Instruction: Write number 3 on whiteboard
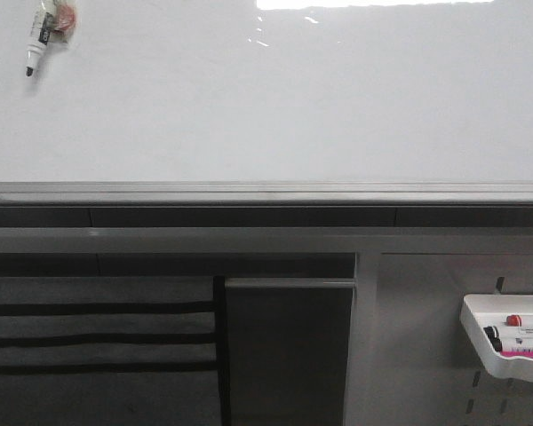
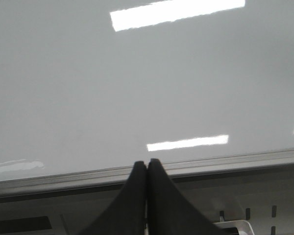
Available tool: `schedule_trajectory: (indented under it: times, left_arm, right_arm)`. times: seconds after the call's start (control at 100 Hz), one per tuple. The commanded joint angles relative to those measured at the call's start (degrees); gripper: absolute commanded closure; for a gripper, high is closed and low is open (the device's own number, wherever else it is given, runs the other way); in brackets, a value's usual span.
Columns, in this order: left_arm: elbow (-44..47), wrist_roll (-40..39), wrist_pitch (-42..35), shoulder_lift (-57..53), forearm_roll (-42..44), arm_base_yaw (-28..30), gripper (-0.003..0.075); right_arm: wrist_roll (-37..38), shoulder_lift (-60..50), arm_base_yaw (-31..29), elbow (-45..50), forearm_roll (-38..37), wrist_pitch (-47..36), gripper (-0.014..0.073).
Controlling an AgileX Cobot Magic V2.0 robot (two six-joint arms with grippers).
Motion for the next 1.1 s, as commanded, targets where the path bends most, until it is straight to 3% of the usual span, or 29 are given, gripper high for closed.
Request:
schedule_trajectory:
  times: [0.0,0.66,0.92,1.09]
  left_arm:
    - [0.47,-0.64,-3.96,-1.39,-0.51,0.12,0.0741]
    - [0.47,-0.64,-3.96,-1.39,-0.51,0.12,0.0741]
    - [0.47,-0.64,-3.96,-1.39,-0.51,0.12,0.0741]
    - [0.36,-0.64,-3.63,-1.39,6.21,0.12,0.0741]
  right_arm:
    - [-0.16,-0.91,0.12,1.45,-0.58,-4.41,0.0663]
    - [-0.16,-0.91,0.12,1.45,-0.58,-4.41,0.0663]
    - [-0.16,-0.91,0.12,1.45,-2.37,3.33,0.0663]
    - [-0.16,-0.91,0.12,1.45,-2.92,2.87,0.0663]
